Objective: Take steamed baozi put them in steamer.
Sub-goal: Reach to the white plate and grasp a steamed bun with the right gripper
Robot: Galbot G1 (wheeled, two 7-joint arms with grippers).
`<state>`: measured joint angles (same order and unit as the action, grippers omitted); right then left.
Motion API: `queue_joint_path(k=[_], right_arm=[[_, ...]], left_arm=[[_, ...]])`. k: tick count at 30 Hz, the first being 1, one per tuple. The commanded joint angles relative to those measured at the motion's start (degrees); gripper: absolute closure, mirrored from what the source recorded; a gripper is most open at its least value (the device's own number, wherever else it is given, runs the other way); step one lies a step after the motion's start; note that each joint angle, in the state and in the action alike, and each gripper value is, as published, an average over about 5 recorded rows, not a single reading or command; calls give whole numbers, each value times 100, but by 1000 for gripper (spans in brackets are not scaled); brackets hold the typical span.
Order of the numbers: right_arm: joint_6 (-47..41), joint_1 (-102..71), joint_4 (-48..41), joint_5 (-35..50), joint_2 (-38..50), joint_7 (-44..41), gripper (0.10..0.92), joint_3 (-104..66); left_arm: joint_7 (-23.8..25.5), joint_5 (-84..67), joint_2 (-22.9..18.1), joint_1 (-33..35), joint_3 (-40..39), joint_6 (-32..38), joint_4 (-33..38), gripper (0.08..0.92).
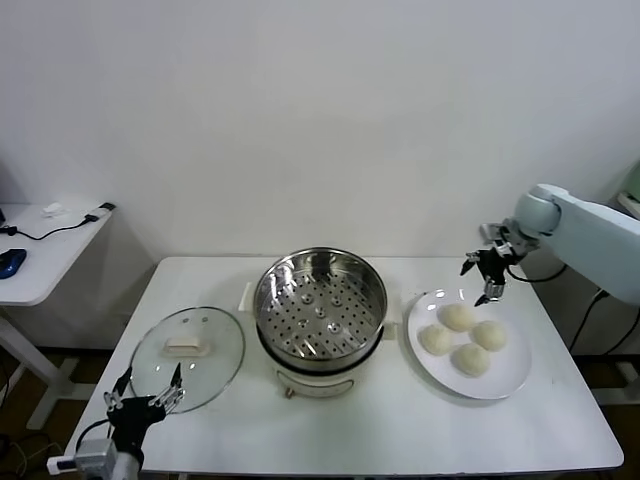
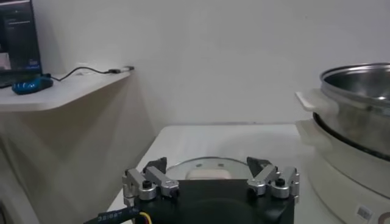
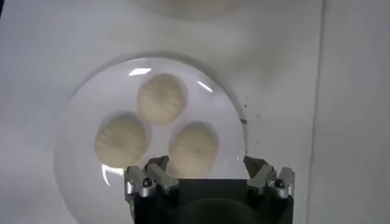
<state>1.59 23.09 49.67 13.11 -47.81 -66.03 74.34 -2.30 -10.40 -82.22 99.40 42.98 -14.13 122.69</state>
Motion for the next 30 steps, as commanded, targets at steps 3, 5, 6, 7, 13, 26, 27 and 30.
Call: queue_joint_path(k=[3,5,6,7,13,26,27,30], right_arm=[[-110,-408,-506,-21,-407,212,203,67],[-176,-534,-528,35,-408,301,203,-54],[-195,-596,-550,42,-415,344,203,-117],[-210,-648,-579,40,-426,378,203,-174],[-296,-894,-783,-78,-540,600,203,-440],[-473,-1323,-822,-295,-504,739,203,-782],[-475,-1358,-846,-320,-505,751,203,-825],[-472,-1450,-969,-376,-540,828,203,-989]], left_arm=[[4,22,-30,39,16,43,-30,177],[3,32,-31,45,15,50,-39,177],[3,36,-30,45,14,53,-45,177],[3,41,-30,44,12,55,-50,177],[-2,100,-35,38,-1,64,-97,177],[-1,132,-40,76,-12,96,-203,177],[-1,137,-40,73,-16,96,-216,177],[-2,152,-40,64,-26,103,-250,177]])
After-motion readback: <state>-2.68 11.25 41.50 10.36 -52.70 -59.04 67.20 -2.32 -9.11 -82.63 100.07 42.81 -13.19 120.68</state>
